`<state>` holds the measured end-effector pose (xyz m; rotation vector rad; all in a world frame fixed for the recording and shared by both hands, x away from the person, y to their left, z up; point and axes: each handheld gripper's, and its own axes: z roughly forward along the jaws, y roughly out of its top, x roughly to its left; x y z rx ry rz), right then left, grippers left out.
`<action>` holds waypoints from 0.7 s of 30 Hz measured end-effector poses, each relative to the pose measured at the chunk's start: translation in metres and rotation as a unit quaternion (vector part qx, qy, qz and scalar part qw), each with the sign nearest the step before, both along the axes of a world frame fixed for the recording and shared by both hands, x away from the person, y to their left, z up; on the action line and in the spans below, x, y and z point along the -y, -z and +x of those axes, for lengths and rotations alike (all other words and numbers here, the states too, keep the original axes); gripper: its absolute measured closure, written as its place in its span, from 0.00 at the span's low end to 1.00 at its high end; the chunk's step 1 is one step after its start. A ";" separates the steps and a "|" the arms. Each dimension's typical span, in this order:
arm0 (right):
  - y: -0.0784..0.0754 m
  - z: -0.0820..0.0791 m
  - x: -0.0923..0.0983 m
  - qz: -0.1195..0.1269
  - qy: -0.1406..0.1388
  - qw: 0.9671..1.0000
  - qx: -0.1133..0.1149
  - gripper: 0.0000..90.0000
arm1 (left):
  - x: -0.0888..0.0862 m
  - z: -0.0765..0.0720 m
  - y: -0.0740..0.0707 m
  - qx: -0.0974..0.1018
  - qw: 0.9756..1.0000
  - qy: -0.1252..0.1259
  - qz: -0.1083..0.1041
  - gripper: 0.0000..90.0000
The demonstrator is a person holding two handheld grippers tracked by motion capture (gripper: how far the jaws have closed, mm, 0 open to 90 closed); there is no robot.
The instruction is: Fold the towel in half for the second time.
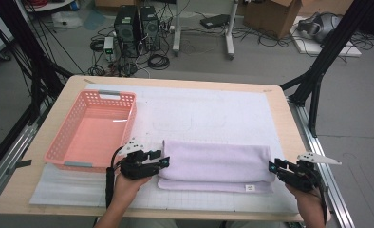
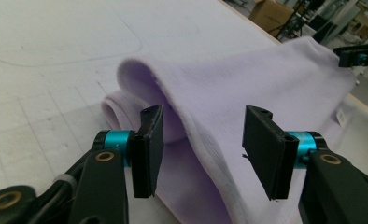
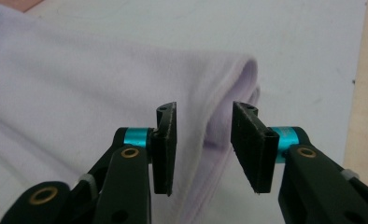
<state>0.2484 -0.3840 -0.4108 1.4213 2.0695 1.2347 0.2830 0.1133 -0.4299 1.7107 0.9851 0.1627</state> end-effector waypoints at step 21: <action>-0.009 -0.028 0.003 0.010 -0.013 1.000 0.019 0.94 | -0.015 -0.029 -0.003 -0.022 0.999 0.043 -0.020 0.95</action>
